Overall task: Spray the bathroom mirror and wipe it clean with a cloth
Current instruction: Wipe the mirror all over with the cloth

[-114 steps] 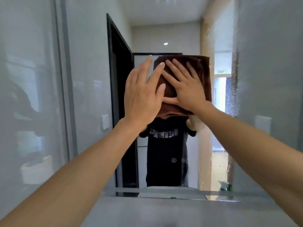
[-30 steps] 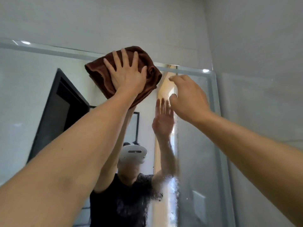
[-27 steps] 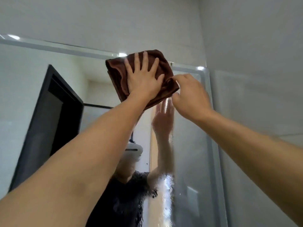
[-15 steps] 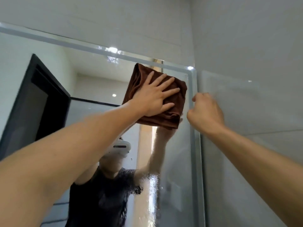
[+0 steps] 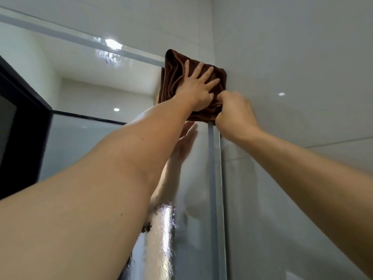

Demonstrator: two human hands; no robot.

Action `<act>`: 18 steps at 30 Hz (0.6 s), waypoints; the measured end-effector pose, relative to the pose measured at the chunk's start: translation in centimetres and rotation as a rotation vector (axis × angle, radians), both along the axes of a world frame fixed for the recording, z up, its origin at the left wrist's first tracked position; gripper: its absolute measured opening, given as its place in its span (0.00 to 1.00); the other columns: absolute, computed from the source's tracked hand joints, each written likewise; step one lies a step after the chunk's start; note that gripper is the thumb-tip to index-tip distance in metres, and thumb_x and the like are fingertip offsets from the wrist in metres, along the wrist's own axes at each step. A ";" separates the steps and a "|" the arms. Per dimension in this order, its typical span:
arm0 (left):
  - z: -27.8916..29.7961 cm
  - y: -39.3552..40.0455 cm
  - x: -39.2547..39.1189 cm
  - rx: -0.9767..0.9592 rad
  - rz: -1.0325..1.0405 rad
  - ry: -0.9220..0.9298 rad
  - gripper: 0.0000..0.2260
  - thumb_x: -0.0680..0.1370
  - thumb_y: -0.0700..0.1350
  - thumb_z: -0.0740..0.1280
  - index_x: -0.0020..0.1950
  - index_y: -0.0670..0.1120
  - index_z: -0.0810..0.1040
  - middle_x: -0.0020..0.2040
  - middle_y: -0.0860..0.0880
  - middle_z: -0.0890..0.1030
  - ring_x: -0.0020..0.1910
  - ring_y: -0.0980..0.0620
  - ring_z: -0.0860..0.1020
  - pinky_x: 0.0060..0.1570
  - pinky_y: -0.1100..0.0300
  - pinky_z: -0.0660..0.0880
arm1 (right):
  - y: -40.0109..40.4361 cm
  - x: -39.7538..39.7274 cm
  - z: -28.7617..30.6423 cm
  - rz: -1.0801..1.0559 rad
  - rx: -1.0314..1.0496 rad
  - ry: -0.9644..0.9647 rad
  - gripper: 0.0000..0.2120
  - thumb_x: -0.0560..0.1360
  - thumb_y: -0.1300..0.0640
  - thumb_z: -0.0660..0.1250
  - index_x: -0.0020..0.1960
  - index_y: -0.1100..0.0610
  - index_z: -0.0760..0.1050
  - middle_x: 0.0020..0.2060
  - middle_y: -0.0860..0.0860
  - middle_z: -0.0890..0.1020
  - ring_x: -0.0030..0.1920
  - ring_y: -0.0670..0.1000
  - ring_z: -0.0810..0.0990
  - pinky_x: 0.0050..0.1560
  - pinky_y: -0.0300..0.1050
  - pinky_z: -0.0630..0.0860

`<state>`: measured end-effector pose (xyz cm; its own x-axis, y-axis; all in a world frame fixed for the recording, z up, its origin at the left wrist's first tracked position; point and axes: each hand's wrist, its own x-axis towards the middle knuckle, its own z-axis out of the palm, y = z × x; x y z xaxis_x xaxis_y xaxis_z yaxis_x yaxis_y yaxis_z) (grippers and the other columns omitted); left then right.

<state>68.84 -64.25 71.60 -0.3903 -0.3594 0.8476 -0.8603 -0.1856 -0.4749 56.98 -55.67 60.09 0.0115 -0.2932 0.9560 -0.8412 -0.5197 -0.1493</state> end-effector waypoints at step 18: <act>-16.3 2.3 5.5 0.088 -0.056 -0.300 0.30 0.79 0.67 0.52 0.79 0.58 0.60 0.82 0.48 0.55 0.81 0.41 0.50 0.73 0.30 0.42 | 0.6 -1.0 -4.3 -0.122 0.119 -0.094 0.19 0.73 0.65 0.62 0.63 0.62 0.77 0.62 0.60 0.79 0.63 0.63 0.76 0.62 0.54 0.75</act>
